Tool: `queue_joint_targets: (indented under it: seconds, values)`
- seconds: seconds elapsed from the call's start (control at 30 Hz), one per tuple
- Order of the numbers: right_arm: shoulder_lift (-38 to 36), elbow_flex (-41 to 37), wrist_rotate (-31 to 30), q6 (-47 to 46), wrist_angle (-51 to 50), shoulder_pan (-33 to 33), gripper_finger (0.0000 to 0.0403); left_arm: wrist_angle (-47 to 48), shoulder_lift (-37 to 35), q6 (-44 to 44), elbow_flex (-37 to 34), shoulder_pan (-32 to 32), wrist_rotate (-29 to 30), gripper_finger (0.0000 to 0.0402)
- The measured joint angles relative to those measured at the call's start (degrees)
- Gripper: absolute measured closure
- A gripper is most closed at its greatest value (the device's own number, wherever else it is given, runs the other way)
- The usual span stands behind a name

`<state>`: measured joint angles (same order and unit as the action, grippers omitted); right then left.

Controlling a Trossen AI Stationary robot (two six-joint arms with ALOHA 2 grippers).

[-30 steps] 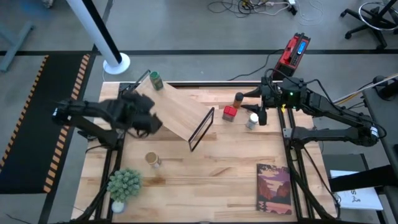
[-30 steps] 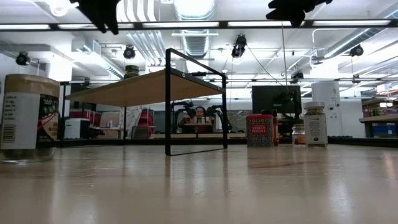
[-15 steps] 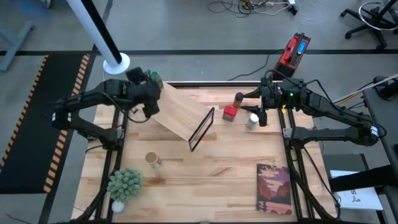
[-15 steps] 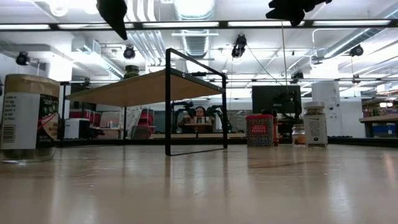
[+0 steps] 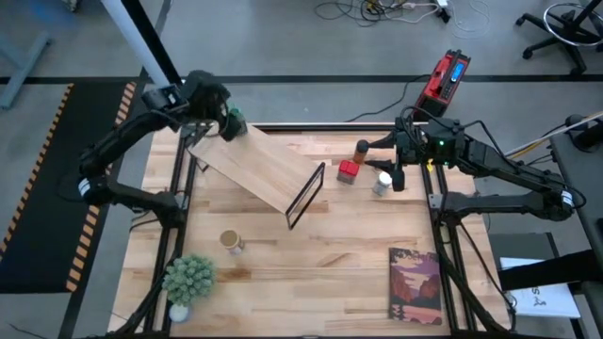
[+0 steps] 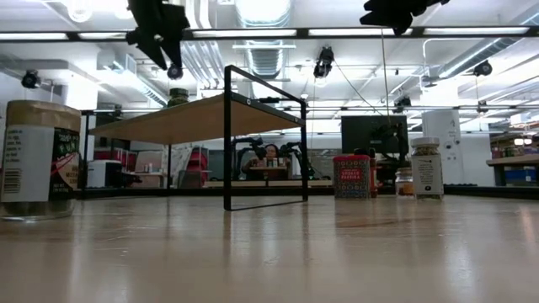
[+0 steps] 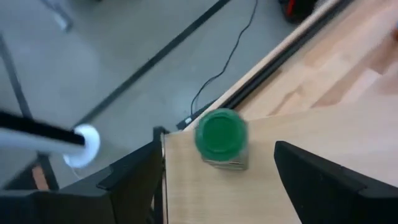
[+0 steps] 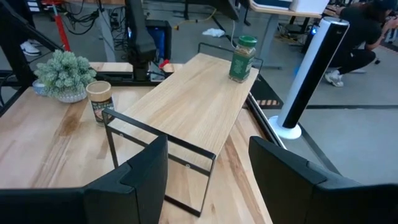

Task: Shelf spices
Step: Remove the green seasoning bottle from the shelf

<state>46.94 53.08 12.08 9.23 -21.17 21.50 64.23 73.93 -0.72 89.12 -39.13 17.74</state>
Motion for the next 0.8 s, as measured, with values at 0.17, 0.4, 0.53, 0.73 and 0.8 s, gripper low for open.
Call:
queue_joint_targets:
  seconds: [0.17,0.4,0.53,0.73,0.8]
  values:
    - [0.0,0.02,-0.04,0.44,0.0,0.0,0.0201,-2.0,2.14,-1.23,0.0,-3.19,-2.35,0.0095]
    - [0.0,0.02,-0.04,0.44,0.0,0.0,0.0201,-6.11,3.93,-0.78,0.0,-5.0,-5.16,0.0072]
    - [0.0,0.02,-0.04,0.44,-0.02,0.0,0.0201,-7.61,5.0,-1.27,0.0,-5.52,-5.35,0.0065]
    - [0.0,0.02,-0.04,0.69,-0.8,0.0,0.0201,-8.92,6.13,-1.74,-1.3,-5.51,-6.39,0.0061]
    - [0.0,0.02,-0.05,0.79,-1.09,0.0,0.0201,-9.02,6.39,-1.74,-1.74,-5.72,-6.44,0.0061]
